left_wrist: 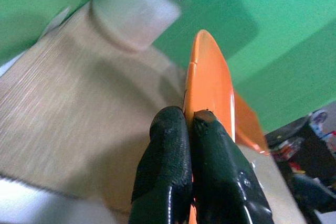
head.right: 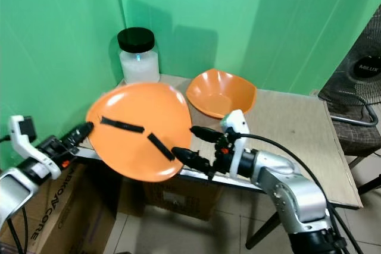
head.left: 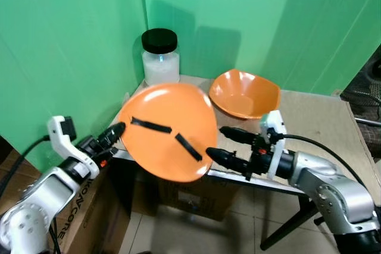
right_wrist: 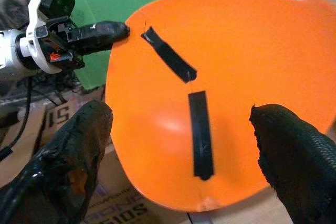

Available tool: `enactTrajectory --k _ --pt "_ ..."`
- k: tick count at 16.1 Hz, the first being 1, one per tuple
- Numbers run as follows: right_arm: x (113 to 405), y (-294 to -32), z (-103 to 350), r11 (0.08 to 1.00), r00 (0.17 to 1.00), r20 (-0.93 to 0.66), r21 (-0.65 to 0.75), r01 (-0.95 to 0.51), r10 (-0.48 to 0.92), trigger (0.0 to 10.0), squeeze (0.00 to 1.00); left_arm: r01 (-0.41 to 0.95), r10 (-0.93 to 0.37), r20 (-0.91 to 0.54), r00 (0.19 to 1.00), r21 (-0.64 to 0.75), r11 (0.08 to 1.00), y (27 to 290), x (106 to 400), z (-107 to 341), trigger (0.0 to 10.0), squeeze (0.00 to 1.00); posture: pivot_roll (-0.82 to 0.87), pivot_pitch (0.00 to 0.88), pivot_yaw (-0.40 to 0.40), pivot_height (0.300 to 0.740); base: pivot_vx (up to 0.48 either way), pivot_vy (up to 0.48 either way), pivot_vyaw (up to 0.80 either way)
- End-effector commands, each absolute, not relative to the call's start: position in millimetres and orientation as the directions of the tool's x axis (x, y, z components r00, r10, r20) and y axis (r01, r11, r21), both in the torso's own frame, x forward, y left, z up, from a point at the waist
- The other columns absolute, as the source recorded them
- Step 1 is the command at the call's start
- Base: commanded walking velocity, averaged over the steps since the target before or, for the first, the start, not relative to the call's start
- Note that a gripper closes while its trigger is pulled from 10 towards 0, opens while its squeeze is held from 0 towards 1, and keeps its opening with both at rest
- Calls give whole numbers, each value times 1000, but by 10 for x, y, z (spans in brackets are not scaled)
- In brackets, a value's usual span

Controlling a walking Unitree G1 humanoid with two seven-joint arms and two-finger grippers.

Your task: Setting the table

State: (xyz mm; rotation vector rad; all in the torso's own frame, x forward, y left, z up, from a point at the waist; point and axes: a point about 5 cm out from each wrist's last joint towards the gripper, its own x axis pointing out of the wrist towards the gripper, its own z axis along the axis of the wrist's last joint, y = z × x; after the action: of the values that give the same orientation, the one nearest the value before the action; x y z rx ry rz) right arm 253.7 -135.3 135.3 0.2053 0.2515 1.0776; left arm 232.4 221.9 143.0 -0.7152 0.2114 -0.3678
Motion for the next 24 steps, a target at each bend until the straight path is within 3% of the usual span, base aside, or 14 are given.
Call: enactTrajectory --k 1,3,6,7,8,9,13,16,20,21,22,24 --pt "2558 -1338 1398 440 434 -85 281 -853 897 10000 0 348 -417 55 907 -656 670 2190 2291 1622 0 0 -54 0 -34 740 0 0 0" --pt "2577 -1324 1412 440 439 -71 285 -852 896 10000 0 370 -407 102 907 -653 660 2199 2264 1691 0 0 -49 0 -41 740 0 0 0" --pt "2786 -1333 1541 512 553 21 352 -784 833 10000 0 396 -387 167 907 -654 644 2227 2281 1807 0 0 -46 0 -46 740 0 0 0" --pt "2866 -1349 1575 525 591 50 401 -750 805 10000 867 414 -392 188 900 -646 641 2228 2298 1854 0 0 -45 0 -48 740 0 0 0" --pt "2893 -1357 1586 528 602 61 418 -739 796 10000 867 419 -394 194 899 -643 641 2229 2304 1869 0 0 -45 0 -48 740 0 0 0" --pt "2928 -1366 1629 511 611 97 455 -730 786 10000 1000 440 -403 215 890 -641 629 2225 2325 1911 0 0 -45 0 -49 740 0 0 0" --pt "3013 -1399 1713 495 642 145 517 -698 753 10000 1000 484 -425 255 868 -623 615 2212 2386 2003 0 0 -49 0 -55 740 0 0 0" --pt "3147 -1540 1754 550 730 148 563 -617 668 10000 1000 526 -438 306 846 -620 582 2217 2396 2073 0 0 -52 0 -56 740 0 0 0" --pt "3199 -1606 1734 566 757 127 589 -577 641 10000 1000 556 -461 330 824 -626 546 2201 2418 2090 0 0 -54 0 -56 740 0 0 0" --pt "3183 -1589 1735 543 739 131 597 -591 661 10000 282 569 -472 338 814 -630 528 2183 2423 2095 0 0 -54 0 -55 740 0 0 0" --pt "3145 -1556 1751 485 700 156 617 -620 697 10000 0 581 -487 344 803 -634 510 2157 2435 2100 0 0 -53 0 -56 740 0 0 0" --pt "3092 -1505 1749 437 659 166 628 -644 733 10000 0 588 -505 338 794 -637 499 2112 2473 2081 0 0 -53 0 -57 740 0 0 0"
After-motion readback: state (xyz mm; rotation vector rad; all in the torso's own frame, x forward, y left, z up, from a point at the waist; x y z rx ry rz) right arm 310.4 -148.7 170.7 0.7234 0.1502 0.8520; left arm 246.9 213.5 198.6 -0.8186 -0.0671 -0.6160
